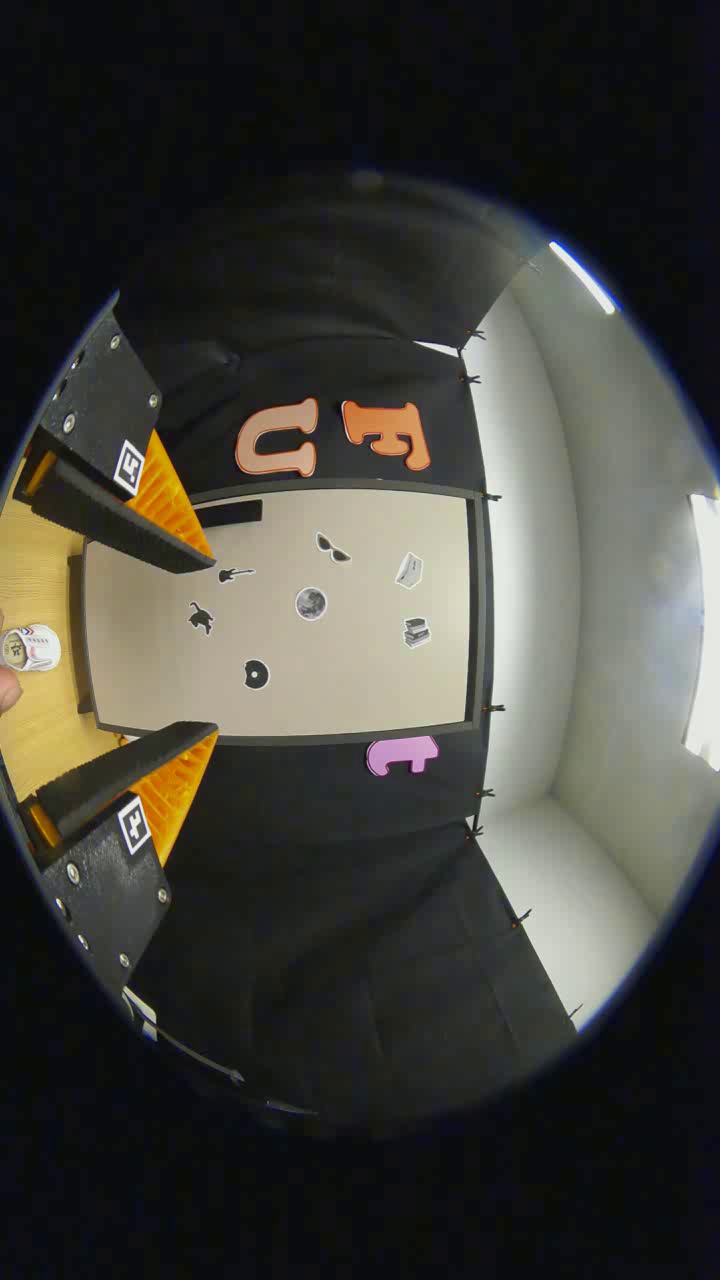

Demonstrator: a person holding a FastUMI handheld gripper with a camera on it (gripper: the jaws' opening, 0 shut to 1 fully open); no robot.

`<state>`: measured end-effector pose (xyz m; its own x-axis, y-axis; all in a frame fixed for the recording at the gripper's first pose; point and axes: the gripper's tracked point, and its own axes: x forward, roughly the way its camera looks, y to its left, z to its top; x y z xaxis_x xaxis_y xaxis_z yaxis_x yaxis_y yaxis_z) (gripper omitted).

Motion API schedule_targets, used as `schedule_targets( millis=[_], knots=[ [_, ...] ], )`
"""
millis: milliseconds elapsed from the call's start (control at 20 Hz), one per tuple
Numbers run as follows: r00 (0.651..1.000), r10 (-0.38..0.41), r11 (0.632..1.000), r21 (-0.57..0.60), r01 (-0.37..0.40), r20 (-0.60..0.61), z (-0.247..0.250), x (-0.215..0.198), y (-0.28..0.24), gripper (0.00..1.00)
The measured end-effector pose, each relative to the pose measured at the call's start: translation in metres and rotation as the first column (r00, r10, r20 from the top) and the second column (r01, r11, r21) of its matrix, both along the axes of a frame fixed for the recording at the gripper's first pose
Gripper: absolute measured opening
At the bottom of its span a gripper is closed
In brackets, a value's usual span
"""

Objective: Open the shoe cabinet door, grab the shoes and put them into the shoe cabinet, then close the shoe cabinet door.

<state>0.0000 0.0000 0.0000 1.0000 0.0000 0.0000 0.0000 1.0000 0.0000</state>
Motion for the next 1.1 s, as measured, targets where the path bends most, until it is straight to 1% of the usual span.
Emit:
schedule_targets(
  millis=[1100],
  knots=[
    [1.000, 0.010, 1.000, 0.007, -0.010, 0.001, 0.0007, 0.0031, 0.0029, 0.94]
  ],
)
